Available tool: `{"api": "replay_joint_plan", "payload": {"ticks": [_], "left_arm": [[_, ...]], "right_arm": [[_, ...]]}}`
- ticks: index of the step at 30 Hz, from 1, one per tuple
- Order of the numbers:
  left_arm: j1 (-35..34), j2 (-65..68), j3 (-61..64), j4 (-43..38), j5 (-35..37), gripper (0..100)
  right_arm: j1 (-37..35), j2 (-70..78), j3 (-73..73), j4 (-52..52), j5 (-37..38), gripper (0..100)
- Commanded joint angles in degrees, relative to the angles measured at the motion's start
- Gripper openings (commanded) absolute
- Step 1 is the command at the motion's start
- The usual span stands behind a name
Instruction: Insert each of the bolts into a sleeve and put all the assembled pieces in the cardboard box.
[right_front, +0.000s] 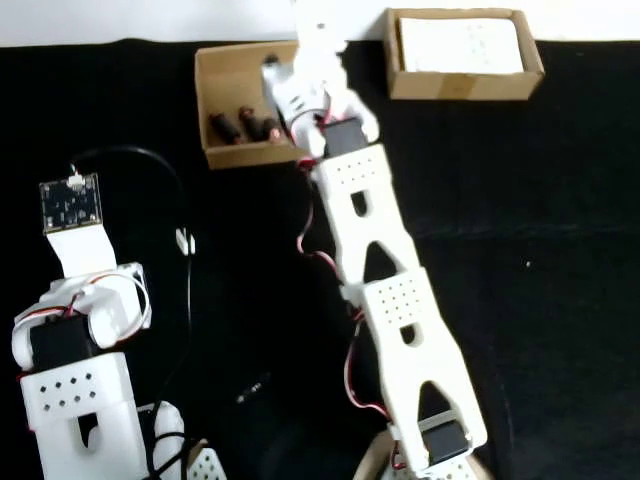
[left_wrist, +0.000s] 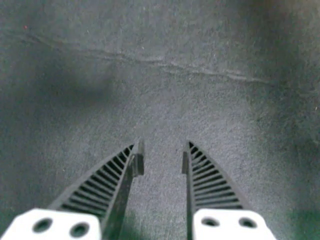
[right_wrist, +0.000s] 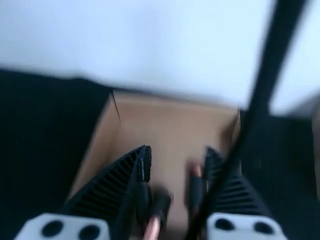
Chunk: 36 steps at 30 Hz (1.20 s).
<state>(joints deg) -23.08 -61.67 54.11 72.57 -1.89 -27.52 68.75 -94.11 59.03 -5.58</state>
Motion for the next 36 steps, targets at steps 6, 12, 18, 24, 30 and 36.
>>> {"api": "replay_joint_plan", "payload": {"ticks": [6, 12, 18, 24, 30, 36], "left_arm": [[2.2, -16.3, 0.0, -0.3, -15.7, 1], [7.2, -32.6, 9.1, -0.6, -17.1, 1], [9.4, -41.5, 20.4, -2.5, -17.1, 1], [9.6, -41.6, 27.5, -4.0, -17.1, 1], [9.7, -41.7, 32.7, -4.3, -17.1, 1], [9.6, -41.8, 38.0, -4.4, -17.1, 1]], "right_arm": [[2.9, -17.8, -7.9, 28.4, -0.4, 0.8], [5.6, -26.7, -7.8, 42.0, -0.4, 0.7], [14.8, -32.3, -7.7, 42.2, -0.4, 0.7], [20.3, -37.8, -7.5, 42.2, -0.2, 0.7], [22.2, -43.4, -2.5, 42.2, -0.2, 0.7], [24.8, -60.8, 26.1, 42.2, -0.4, 0.7]]}}
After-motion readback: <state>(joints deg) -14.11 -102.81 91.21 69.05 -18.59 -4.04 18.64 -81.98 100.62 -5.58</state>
